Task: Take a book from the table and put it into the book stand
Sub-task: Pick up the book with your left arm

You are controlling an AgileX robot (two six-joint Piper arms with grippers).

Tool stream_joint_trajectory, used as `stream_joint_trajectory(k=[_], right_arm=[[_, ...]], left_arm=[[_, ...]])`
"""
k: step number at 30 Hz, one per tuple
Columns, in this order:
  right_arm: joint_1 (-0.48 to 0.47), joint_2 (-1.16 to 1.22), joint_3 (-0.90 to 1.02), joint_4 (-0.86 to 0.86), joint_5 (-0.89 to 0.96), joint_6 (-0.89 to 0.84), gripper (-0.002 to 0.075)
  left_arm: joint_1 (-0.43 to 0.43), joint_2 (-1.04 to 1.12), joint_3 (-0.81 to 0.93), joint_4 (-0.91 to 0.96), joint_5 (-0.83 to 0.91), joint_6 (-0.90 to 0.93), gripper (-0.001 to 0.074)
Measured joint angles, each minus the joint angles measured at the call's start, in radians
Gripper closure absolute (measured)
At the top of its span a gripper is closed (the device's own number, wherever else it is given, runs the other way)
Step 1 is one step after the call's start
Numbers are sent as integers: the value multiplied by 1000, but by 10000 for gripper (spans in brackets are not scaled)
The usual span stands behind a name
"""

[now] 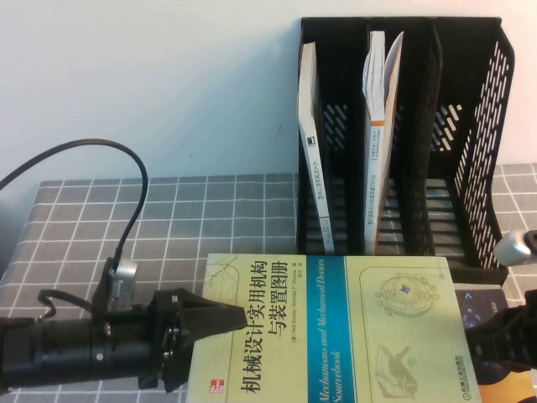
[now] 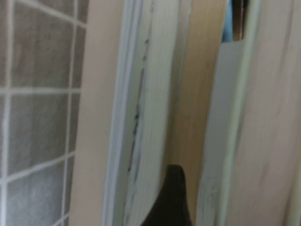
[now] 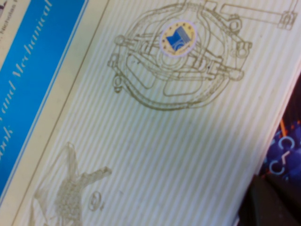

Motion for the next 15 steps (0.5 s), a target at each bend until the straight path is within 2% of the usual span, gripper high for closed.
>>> stream_joint_trajectory(k=[7, 10, 15], right_arm=[[0, 0, 0, 0, 0, -2, 729], [0, 0, 0, 0, 0, -3, 729], [0, 0, 0, 0, 0, -3, 729]], left_arm=[[-2, 0, -35, -1, 0, 0, 190], [-2, 0, -35, 2, -11, 0, 262], [-2, 8, -35, 10, -32, 5, 438]])
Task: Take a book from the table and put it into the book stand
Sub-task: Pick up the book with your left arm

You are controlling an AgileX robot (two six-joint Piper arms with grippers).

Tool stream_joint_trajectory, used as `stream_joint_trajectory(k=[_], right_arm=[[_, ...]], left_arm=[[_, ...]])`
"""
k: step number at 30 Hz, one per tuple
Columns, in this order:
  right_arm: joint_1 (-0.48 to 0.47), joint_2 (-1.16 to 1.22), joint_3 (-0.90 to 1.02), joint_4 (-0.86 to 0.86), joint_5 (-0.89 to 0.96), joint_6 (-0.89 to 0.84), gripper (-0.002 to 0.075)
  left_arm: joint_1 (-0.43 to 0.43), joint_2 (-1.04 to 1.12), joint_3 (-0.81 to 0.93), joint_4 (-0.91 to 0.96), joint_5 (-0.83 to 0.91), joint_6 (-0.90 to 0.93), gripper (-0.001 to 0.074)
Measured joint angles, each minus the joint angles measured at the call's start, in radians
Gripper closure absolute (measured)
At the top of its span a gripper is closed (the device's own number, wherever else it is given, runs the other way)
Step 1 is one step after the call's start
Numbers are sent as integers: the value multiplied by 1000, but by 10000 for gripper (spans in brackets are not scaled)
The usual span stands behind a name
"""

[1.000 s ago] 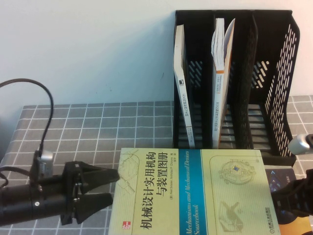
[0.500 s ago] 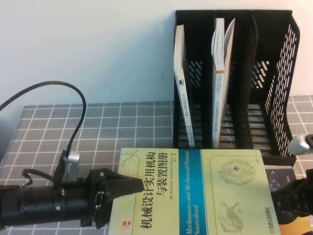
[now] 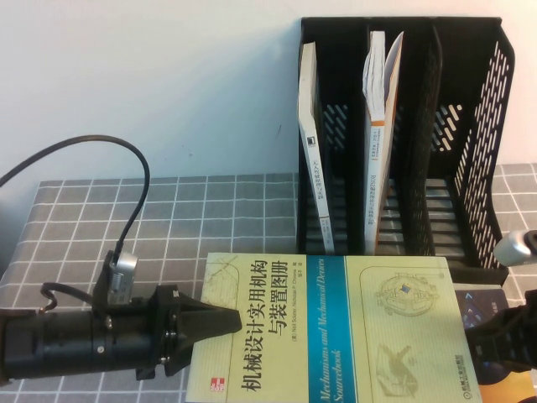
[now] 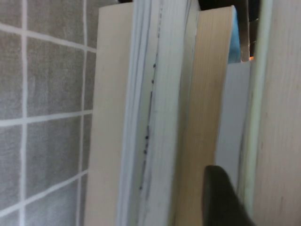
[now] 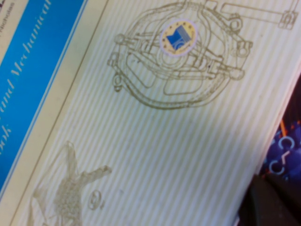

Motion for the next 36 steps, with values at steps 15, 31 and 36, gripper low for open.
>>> stream_joint_trajectory(k=[15, 31, 36], right_arm=[[0, 0, 0, 0, -2, -22, 729], [2, -276, 1, -116, -46, -39, 729], [2, -359, 1, -113, 5, -33, 729]], left_arm=[[0, 0, -2, -2, 7, 14, 459], [-1, -156, -133, 43, -1, -190, 540], [-1, -216, -184, 68, -14, -229, 540]])
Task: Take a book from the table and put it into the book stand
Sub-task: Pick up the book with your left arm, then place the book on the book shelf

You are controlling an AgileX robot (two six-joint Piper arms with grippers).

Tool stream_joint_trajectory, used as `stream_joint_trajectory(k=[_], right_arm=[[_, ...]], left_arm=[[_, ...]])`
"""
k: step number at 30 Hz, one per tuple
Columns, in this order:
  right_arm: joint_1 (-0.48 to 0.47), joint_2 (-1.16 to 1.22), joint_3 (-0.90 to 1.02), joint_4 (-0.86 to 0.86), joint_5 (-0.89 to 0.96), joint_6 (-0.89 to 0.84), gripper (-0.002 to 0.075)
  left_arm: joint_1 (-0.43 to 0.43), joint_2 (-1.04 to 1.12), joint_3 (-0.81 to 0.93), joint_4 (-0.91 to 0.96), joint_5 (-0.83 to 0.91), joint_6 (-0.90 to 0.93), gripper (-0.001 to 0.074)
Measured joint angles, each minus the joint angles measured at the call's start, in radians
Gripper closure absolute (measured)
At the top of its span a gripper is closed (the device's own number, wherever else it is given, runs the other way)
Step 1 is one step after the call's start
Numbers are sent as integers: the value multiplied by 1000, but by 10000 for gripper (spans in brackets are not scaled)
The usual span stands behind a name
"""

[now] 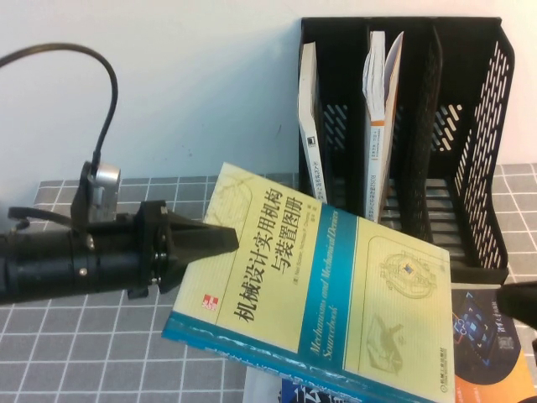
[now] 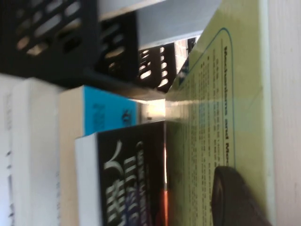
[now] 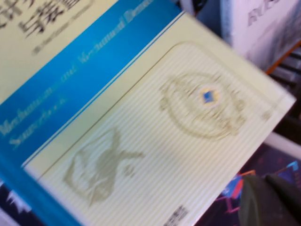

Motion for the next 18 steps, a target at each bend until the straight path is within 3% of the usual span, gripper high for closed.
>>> stream_joint_trajectory(k=[8, 14, 18], right_arm=[[0, -3, 0, 51, 125, 2, 729], [2, -4, 0, 192, 391, -156, 729], [6, -4, 0, 208, 457, -179, 729]], left_arm=[[-2, -71, -77, 52, 0, -41, 540], [-2, -83, -115, 80, -4, -59, 540], [-2, -83, -136, 92, -2, -77, 540]])
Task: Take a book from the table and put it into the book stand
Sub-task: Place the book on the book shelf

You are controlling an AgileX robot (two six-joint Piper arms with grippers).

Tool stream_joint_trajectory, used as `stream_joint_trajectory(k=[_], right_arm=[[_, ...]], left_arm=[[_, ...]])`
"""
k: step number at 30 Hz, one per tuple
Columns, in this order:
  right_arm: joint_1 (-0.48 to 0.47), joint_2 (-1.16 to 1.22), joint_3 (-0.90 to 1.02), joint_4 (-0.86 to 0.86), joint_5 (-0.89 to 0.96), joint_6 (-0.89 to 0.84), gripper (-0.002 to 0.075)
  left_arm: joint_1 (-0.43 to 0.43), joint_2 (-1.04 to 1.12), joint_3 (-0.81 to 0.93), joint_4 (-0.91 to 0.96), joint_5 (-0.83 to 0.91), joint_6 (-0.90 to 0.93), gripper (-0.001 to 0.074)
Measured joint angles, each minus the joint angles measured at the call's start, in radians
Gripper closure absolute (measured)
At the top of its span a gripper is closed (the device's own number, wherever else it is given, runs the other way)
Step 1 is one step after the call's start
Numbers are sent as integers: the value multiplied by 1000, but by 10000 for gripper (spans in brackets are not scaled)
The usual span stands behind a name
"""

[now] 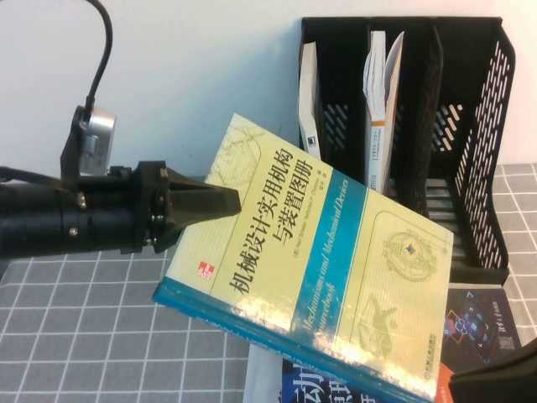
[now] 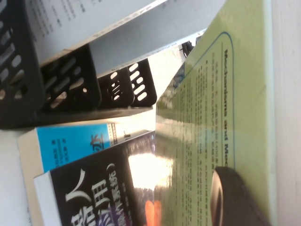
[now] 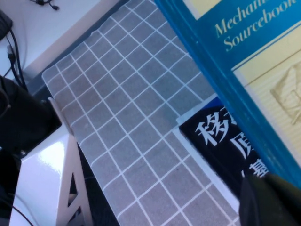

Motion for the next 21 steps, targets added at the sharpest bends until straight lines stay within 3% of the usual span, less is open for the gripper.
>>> stream_joint_trajectory(k=[7, 15, 21], right_arm=[[0, 0, 0, 17, 72, -8, 729], [0, 0, 0, 20, 141, -24, 729], [0, -30, 0, -52, 247, -1, 729]], left_arm=[[-41, 0, -79, 9, -6, -45, 540], [-200, 0, -214, 13, -71, -53, 540], [-239, 0, -304, 16, -154, -71, 540]])
